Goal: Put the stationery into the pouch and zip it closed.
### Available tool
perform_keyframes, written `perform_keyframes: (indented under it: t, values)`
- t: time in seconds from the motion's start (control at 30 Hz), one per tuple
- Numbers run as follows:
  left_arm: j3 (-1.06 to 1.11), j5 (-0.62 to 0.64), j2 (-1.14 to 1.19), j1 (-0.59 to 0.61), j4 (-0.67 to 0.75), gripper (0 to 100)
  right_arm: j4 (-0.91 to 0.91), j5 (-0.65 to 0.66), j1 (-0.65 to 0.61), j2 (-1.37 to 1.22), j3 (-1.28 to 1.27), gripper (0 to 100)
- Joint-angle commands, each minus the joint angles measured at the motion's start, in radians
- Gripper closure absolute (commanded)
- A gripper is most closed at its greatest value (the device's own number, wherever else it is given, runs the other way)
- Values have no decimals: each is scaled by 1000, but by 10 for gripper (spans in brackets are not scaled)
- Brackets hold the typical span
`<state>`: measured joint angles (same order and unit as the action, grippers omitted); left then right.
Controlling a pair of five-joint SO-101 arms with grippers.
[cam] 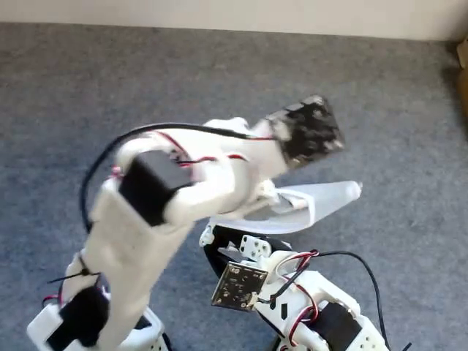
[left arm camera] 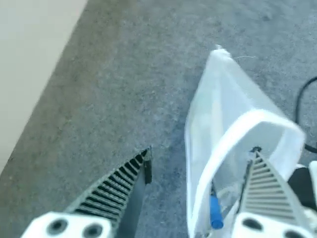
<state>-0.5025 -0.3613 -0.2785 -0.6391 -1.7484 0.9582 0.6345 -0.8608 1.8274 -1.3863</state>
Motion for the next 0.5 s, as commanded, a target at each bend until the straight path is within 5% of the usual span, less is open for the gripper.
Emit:
perform_keyframes:
  t: [0.0, 0.47]
  values:
    - [-10, -12, -116, 65, -11, 713, -28, 6, 15, 12, 28, 995]
    - [292, 184, -564, 412, -3, 713, -179, -46, 85, 4, 104, 995]
